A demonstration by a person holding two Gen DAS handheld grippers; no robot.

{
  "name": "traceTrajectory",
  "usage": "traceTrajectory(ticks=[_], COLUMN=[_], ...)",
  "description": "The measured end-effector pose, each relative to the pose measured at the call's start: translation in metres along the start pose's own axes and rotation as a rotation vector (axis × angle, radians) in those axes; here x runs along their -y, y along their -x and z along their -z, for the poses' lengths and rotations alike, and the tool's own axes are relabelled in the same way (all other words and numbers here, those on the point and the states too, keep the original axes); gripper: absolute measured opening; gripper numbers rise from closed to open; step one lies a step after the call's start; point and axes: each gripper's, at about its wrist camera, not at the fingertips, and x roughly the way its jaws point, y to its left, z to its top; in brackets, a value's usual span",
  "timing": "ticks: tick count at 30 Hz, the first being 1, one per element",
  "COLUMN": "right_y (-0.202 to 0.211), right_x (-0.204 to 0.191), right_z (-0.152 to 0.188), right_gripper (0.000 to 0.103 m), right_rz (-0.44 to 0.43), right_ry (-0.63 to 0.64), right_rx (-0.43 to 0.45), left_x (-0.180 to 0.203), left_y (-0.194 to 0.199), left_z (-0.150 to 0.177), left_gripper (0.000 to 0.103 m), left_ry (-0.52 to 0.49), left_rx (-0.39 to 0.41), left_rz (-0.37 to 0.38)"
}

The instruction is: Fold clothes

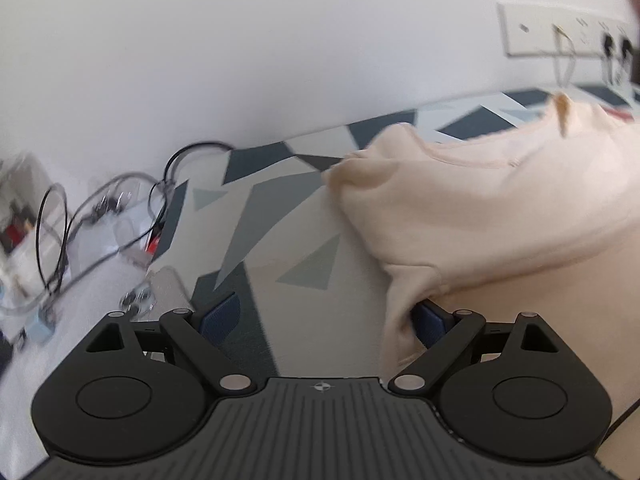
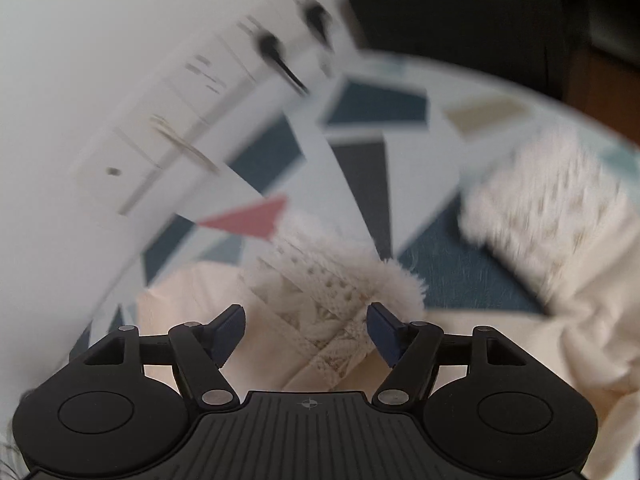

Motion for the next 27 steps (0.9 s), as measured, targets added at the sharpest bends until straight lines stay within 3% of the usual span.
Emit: traceTrajectory(ticks=[5, 9, 12, 18, 19, 20, 21, 22, 23, 25, 27], right_y=[-0.012, -0.003, 0.009, -0.011, -0.015, -0.015, -0.015, -0.014, -0.008, 0.007, 0.033], right_x=[-0.011, -0.014, -0.001, 0.010, 0.010, 0.010, 0.010, 0.010, 0.007, -0.004, -0.015], right_z=[-0.005, -0.008, -0.009, -0.012, -0.013, -0.014, -0.015, -0.016, -0.017, -0.023, -0.026], right_gripper=[0.064, 0.050, 0.060, 0.055, 0.051, 0.033, 0.017, 0.016, 0.008, 0.007, 0.007], right_rz=[0.055, 0.085, 0.059, 0.063, 0.065, 0.058, 0.050, 0.037, 0.000, -0.124, -0.356], right_ry=[-0.006, -0.031, -0.106, -0.112, -0.104, -0.111, -0.119, -0.125, -0.123, -0.100, -0.084], right_rx=[-0.002, -0.020, -0.027, -0.094, -0.098, -0.093, -0.088, -0.079, -0.057, -0.007, 0.089], left_x=[0.014, 0.006, 0.006, 0.005, 0.005, 0.005, 0.004, 0.003, 0.000, -0.005, -0.003], left_y=[0.009, 0.004, 0.000, -0.005, -0.005, -0.005, -0.006, -0.007, -0.009, -0.011, -0.010], left_z=[-0.008, -0.011, -0.007, -0.005, -0.005, -0.006, -0.006, -0.007, -0.007, -0.008, -0.007], left_gripper=[0.092, 0.092, 0.092, 0.091, 0.089, 0.087, 0.074, 0.066, 0.062, 0.049, 0.048], left_ry=[-0.072, -0.014, -0.018, 0.001, 0.002, 0.000, 0.000, 0.004, 0.026, 0.081, 0.082], left_rx=[0.046, 0.025, 0.005, -0.014, -0.013, -0.012, -0.013, -0.019, -0.036, -0.056, -0.047], left_rz=[0.026, 0.034, 0.028, -0.002, -0.006, -0.011, -0.017, -0.020, -0.009, 0.021, 0.009])
